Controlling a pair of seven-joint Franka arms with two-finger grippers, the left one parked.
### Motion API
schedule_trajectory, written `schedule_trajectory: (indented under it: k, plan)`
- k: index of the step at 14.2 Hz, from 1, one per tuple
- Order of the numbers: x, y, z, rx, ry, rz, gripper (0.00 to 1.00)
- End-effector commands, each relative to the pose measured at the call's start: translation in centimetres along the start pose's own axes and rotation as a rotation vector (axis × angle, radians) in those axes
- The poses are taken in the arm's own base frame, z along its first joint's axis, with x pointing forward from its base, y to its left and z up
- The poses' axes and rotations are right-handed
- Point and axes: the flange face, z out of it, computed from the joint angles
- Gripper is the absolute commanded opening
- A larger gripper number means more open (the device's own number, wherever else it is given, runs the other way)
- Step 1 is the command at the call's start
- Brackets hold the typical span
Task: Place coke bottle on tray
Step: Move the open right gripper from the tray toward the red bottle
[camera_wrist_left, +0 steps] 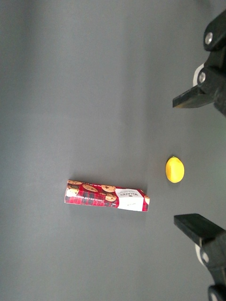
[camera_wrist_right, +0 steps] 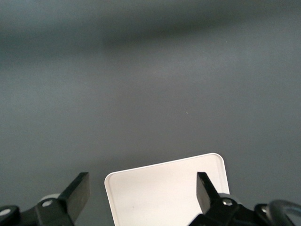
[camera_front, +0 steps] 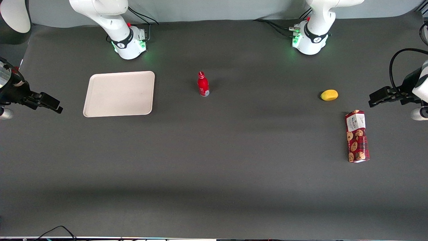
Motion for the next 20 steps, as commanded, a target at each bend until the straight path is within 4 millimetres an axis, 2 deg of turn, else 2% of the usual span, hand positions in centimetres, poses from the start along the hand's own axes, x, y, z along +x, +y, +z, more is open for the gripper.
schedule_trajectory:
  k: [1,8,9,11,14,16,20]
  plan:
    - [-0.2,0.3,-0.4,-0.008,0.007,-0.019,1.00]
    - [-0.1,0.6,-0.3,-0.004,-0.006,-0.011,1.00]
    - [-0.3,0.2,-0.3,0.003,-0.013,-0.008,1.00]
    - [-1.1,-2.0,-0.5,0.003,-0.029,-0.039,1.00]
    - [-4.0,-10.3,-0.7,-0.007,-0.070,-0.196,1.00]
    - [-6.6,-16.3,-0.7,-0.011,-0.069,-0.204,1.00]
    - [-13.8,-27.3,-0.4,0.012,-0.094,-0.320,1.00]
